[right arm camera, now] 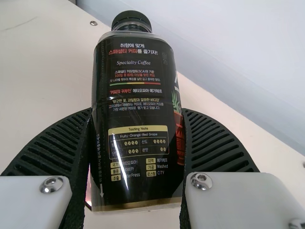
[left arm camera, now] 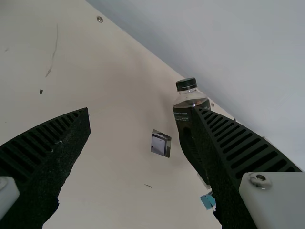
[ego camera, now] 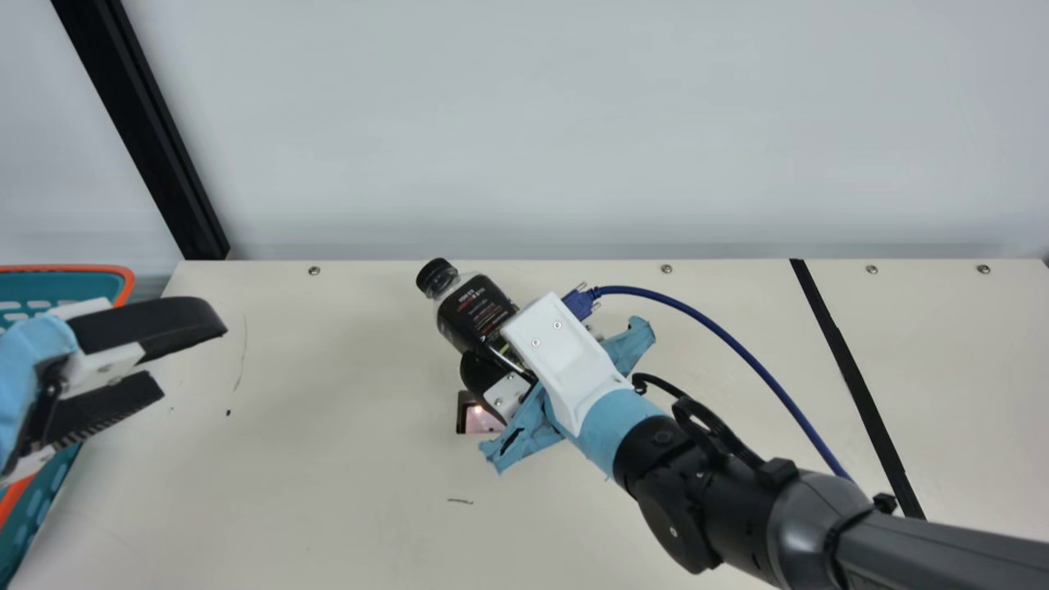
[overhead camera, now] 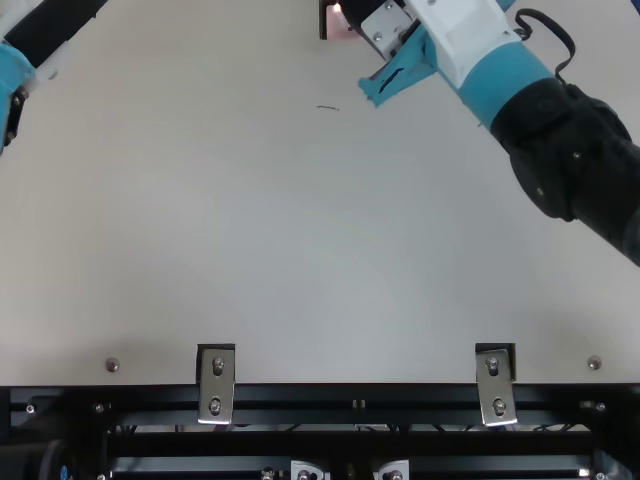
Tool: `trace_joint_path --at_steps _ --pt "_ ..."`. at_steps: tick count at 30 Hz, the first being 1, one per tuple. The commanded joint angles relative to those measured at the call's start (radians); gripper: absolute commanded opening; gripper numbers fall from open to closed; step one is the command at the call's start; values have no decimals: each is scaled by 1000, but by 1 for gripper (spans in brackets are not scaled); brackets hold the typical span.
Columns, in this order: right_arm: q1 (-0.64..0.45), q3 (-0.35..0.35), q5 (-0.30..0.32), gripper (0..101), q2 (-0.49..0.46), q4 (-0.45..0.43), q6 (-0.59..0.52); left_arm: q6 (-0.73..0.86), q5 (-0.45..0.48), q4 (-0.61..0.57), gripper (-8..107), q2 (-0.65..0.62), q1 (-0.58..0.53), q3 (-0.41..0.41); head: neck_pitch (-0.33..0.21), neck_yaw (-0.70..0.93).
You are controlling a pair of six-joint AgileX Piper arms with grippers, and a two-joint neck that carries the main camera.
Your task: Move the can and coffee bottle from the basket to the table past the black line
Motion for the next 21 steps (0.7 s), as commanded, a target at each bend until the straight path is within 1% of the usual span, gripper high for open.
trace_joint_path --at_steps 1,6,11,17,21 --pt "-7 6 5 0 -9 10 -11 0 0 0 90 0 0 0 -14 -7" --pt "-34 34 8 0 -36 32 -33 0 0 0 90 0 0 0 -14 -7" --pt "-80 80 1 0 -71 55 -60 0 0 0 90 0 0 0 -14 -13" --pt "-146 144 -18 0 -122 82 -88 0 0 0 90 0 0 0 -11 -64" --pt "-198 191 -34 0 -159 79 -89 0 0 0 90 0 0 0 -9 -108"
